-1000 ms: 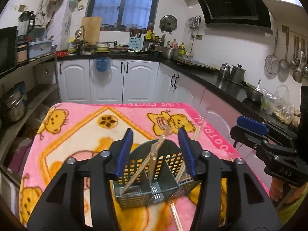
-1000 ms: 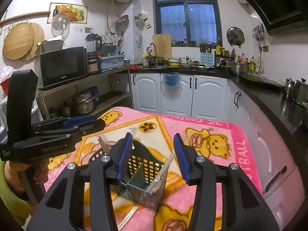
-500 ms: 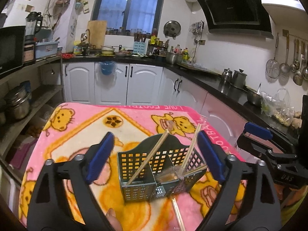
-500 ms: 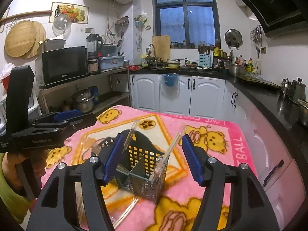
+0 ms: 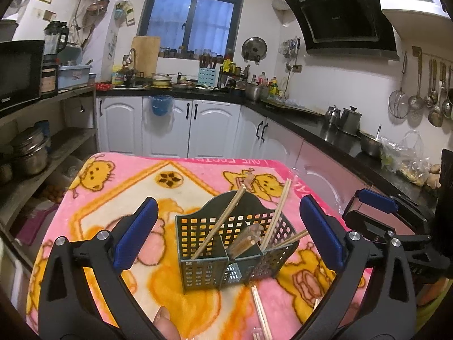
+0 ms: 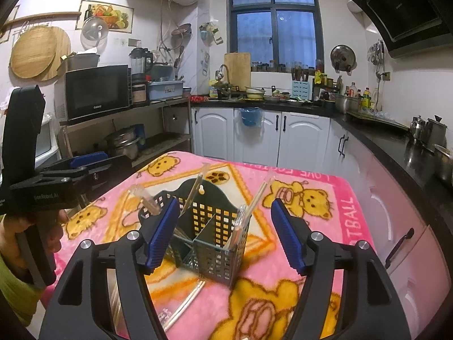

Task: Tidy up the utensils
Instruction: 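Open the left gripper to release the chopstick into the caddy, then move both grippers back toward the wrapped chopsticks on the blanket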

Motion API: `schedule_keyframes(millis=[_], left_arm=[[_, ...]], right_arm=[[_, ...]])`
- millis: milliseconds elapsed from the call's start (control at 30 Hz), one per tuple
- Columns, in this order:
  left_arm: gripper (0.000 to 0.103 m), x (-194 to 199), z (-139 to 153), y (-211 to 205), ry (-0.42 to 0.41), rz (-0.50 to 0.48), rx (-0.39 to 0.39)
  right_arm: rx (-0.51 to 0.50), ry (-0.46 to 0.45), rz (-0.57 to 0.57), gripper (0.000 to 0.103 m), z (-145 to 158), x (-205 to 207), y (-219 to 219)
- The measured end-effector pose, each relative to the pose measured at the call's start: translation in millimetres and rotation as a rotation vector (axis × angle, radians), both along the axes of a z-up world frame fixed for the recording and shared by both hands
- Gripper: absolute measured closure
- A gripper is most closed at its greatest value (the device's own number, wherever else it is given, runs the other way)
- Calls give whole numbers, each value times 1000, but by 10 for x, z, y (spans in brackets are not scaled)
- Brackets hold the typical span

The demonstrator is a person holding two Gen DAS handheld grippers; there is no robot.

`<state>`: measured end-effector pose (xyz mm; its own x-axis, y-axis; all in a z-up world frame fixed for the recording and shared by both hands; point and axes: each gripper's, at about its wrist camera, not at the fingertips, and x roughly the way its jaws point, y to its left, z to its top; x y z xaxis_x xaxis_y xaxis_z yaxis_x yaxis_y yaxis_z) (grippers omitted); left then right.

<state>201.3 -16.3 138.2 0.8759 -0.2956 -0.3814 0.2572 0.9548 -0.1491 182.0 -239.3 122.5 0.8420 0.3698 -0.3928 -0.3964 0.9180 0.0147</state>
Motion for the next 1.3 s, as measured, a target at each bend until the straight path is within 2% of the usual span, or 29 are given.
schedule_keyframes(millis=[700, 1300], left_arm=[[11, -292, -268, -48, 13, -6, 21], [11, -455, -639, -100, 81, -5, 49]], right_arm=[[-25, 27, 2, 38, -229, -312, -9], [-40, 119, -9, 38, -636, -439, -83]])
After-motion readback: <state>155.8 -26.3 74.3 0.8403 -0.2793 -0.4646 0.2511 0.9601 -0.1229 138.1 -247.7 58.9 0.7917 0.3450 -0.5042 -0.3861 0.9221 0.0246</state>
